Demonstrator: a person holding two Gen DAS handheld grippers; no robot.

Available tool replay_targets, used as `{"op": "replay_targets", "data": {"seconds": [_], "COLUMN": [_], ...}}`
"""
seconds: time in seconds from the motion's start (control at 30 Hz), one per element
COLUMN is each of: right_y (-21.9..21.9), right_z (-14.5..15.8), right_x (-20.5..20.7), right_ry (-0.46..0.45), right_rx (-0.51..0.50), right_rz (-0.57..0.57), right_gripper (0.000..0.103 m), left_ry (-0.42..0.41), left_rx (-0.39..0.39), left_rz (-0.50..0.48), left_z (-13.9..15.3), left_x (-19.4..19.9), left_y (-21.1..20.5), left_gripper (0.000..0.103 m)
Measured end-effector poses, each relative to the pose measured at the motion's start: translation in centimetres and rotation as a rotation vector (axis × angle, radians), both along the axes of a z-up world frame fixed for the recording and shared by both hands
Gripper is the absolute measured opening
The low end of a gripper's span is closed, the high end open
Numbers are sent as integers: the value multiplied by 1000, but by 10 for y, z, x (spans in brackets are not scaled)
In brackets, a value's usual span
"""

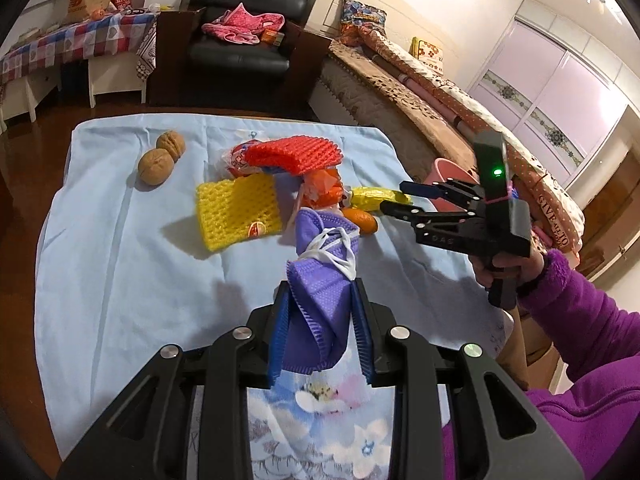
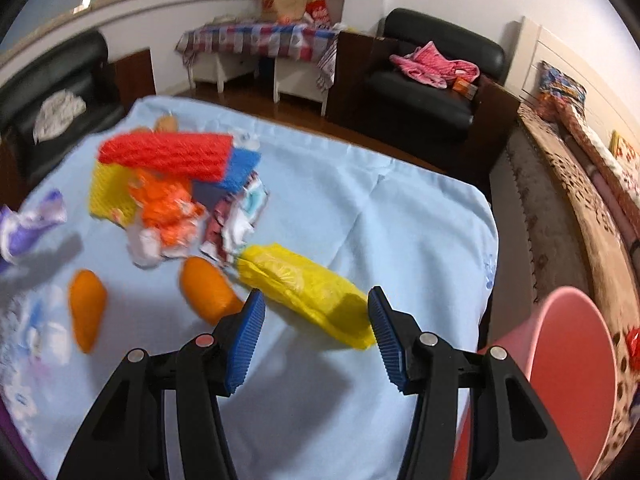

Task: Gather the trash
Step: 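Grasp the purple cloth with the left tool while the right tool grasps the yellow bag, then carry the purple cloth and yellow bag over the pink bucket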

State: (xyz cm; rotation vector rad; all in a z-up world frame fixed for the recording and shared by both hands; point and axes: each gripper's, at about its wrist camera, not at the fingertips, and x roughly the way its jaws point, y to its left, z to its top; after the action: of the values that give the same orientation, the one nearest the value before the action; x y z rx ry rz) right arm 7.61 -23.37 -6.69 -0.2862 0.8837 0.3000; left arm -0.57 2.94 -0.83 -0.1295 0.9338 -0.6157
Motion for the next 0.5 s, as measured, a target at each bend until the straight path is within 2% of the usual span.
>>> {"op": "replay_targets", "data": {"seconds": [0.07, 0.13, 0.17, 0.23, 0.5], "right_y": [-2, -6, -9, -16, -26], "right_z": [-7, -11, -11, -8, 18], "right_x": [6, 10, 10, 8, -19], "right_ry": [16, 24, 27, 28, -4], "right_rx": [-12, -6, 16, 62, 180], "right_rz": [3, -9, -12, -27, -72], "right_gripper": [51, 28, 27, 17, 12], "left_ry": [6, 15, 19, 26, 24], "left_rx": [2, 2, 3, 6, 7], "left_rz": [5, 11, 13, 15, 28], "left_z": [-1, -3, -4, -6, -4], "left_x": [4, 7, 7, 10, 13], "left_y": [-2, -5, -6, -9, -16], "left_gripper": [30, 30, 30, 30, 30]}}
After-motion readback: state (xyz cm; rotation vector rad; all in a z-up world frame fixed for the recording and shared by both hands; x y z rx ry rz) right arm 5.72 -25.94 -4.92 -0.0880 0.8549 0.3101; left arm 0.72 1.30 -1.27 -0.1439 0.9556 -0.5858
